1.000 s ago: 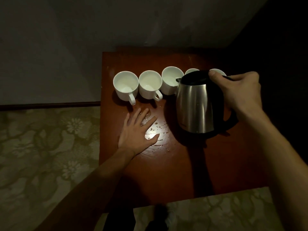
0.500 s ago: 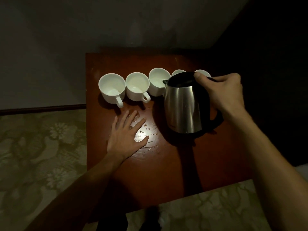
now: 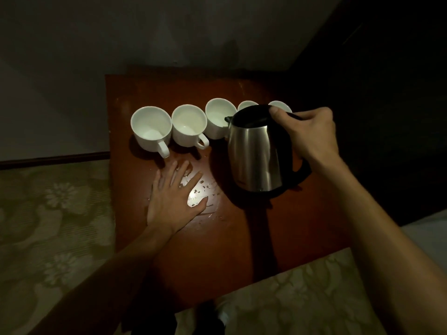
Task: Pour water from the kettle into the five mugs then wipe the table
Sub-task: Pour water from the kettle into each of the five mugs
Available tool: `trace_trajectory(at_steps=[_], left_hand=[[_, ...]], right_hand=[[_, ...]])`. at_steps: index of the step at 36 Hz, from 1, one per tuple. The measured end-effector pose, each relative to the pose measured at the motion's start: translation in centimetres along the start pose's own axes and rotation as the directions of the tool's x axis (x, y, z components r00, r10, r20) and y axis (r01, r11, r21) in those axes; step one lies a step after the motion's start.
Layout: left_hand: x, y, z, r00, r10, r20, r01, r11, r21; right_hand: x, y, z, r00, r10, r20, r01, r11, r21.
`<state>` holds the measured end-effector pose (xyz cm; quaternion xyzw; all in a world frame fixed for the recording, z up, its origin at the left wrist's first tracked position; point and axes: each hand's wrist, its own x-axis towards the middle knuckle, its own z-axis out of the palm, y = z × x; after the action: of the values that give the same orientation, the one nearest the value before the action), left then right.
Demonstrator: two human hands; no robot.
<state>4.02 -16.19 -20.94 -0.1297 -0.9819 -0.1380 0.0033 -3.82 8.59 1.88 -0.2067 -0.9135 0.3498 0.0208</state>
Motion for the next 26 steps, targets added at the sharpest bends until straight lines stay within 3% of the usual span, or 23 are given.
trace_trajectory(at_steps=[26], left_hand=[[-0.21, -0.09, 0.63, 0.997, 0.004, -0.074, -0.008, 0.999, -0.053]], right_hand=[[-0.50, -0.26, 0.03, 0.998, -0.050, 0.033, 0.048, 0.997, 0.060]])
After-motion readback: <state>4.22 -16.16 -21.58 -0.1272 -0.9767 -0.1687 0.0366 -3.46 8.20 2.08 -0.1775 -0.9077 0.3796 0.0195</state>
